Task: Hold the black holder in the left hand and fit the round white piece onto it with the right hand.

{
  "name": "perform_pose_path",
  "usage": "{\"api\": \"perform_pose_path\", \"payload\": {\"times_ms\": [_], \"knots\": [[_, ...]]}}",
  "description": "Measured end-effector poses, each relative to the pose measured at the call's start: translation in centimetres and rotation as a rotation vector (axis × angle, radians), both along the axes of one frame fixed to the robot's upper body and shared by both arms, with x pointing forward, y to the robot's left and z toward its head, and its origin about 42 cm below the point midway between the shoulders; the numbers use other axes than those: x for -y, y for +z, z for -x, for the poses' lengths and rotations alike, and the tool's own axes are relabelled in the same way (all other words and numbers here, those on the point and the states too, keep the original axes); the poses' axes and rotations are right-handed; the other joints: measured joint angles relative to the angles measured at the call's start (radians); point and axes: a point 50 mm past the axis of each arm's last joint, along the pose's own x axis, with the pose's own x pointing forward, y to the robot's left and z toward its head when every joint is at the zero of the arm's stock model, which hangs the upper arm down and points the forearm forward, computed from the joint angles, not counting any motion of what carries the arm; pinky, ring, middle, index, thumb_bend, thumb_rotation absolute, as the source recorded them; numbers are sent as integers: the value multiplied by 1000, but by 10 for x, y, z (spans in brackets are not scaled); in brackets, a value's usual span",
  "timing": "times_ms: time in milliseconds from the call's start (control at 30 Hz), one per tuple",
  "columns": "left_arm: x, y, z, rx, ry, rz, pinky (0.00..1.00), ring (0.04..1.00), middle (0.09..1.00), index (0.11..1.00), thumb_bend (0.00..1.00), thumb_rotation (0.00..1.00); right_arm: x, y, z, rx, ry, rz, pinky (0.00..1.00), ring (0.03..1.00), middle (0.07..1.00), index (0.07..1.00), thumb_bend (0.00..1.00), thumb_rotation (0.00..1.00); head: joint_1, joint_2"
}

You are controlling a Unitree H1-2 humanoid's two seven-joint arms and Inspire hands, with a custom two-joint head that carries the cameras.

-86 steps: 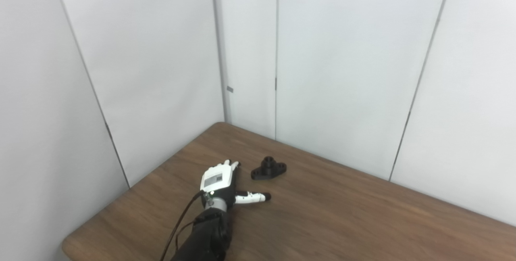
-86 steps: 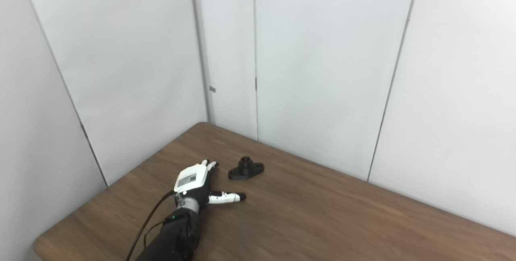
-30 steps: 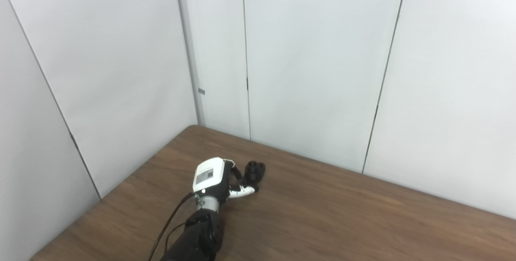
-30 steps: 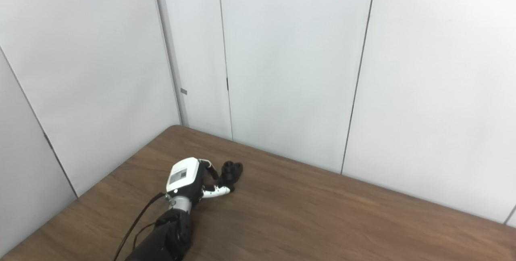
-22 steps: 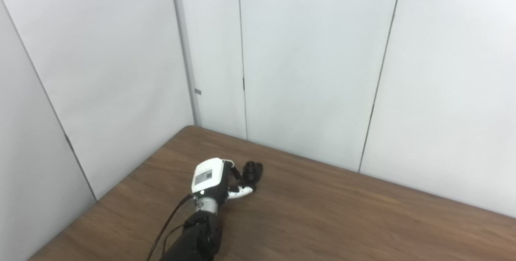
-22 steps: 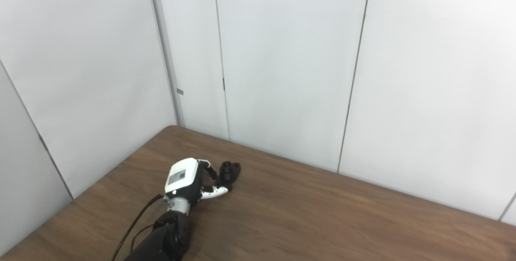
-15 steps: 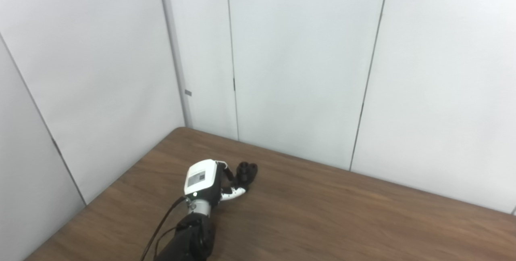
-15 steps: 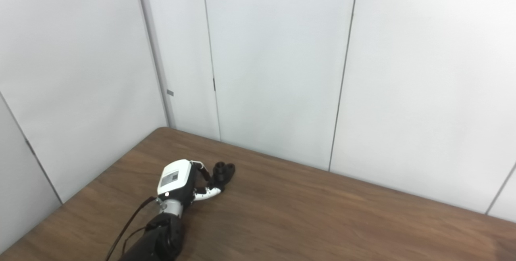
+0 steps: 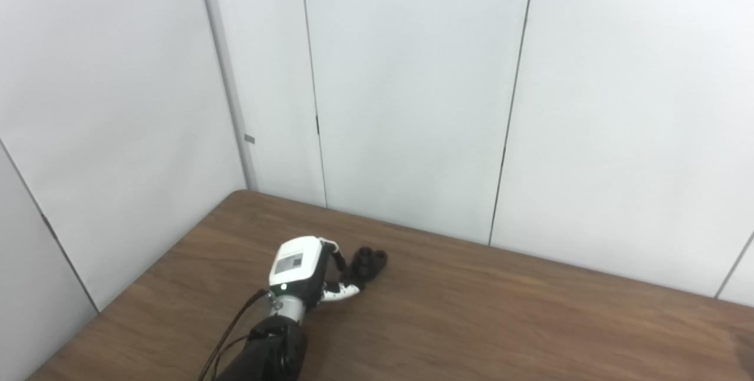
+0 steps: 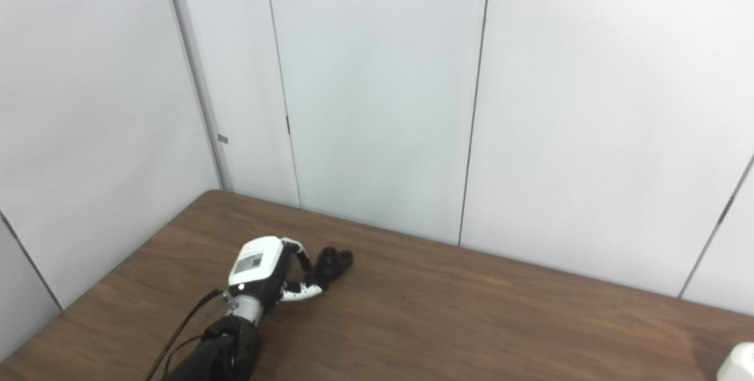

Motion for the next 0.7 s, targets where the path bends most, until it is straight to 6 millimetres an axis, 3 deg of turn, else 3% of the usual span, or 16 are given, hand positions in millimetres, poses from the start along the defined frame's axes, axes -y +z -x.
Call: {"api": "perform_pose_path", "payload": {"times_ms": [167,400,467,533,567,633,700], "knots": [[17,1,6,0,-94,-9,788,806,755,482,520,46,-3,4,0,13,7,1,867,914,939,978,338,832,-12,6],[38,5,16,-14,-234,-6,909,832,765,482,519,46,-7,9,0,30,1,24,789,864,901,950,395,864,-61,26],[43,6,18,-16,-272,-5,851,820,761,482,519,47,-8,9,-1,29,-8,33,736,834,875,929,431,855,-81,34],[48,6,21,-24,-308,-7,859,828,769,482,519,47,-10,9,-1,30,-12,38,717,827,872,924,454,856,-90,38],[50,6,21,-26,-327,-7,875,835,776,482,519,47,-11,9,-1,31,-11,38,731,839,883,931,461,858,-103,43],[54,7,24,-34,-361,-7,940,839,779,482,519,47,-13,10,-1,37,-2,26,866,913,944,974,417,842,-132,55],[59,7,26,-44,-401,-3,974,861,798,482,518,47,-15,10,-1,42,12,-2,906,930,958,987,397,833,-158,66]]}}
